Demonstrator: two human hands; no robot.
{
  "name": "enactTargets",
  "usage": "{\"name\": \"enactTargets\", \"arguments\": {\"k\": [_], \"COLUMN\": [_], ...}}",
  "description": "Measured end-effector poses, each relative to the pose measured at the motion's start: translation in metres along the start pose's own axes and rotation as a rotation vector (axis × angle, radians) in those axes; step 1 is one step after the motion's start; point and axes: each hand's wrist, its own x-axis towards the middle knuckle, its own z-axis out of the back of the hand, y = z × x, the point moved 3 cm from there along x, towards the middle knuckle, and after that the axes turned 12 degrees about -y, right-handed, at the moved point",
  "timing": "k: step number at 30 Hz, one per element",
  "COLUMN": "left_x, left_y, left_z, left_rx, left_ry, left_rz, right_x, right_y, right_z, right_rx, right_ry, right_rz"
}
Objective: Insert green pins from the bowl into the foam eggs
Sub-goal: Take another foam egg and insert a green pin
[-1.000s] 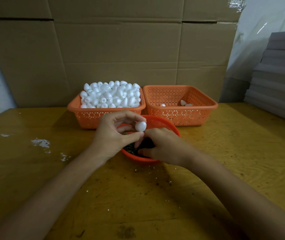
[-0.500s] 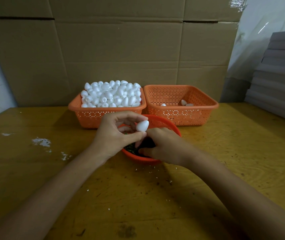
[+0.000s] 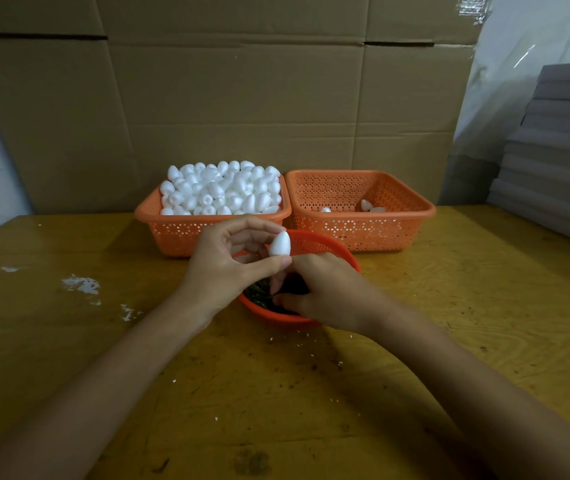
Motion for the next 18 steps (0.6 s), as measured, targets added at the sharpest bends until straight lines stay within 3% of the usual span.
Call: {"name": "enactTargets", "arguments": {"k": [8,18], "left_x": [0.0040,0.0061], "left_y": [0.0061,0.0057], "left_z": [0.0068,0.0077], "left_rx": [-0.126,-0.317], "left_ry": [-0.043,-0.080], "left_rz": [0.085,0.185], "right_x": [0.0002,0.0046], "right_y": [-0.0030,-0.0071], "right_z": [-0.0018,0.0015], "right_rx": [-0.075,0.260], "right_ry": [-0.190,-0.269], "right_rz": [0.047,-0.071]}}
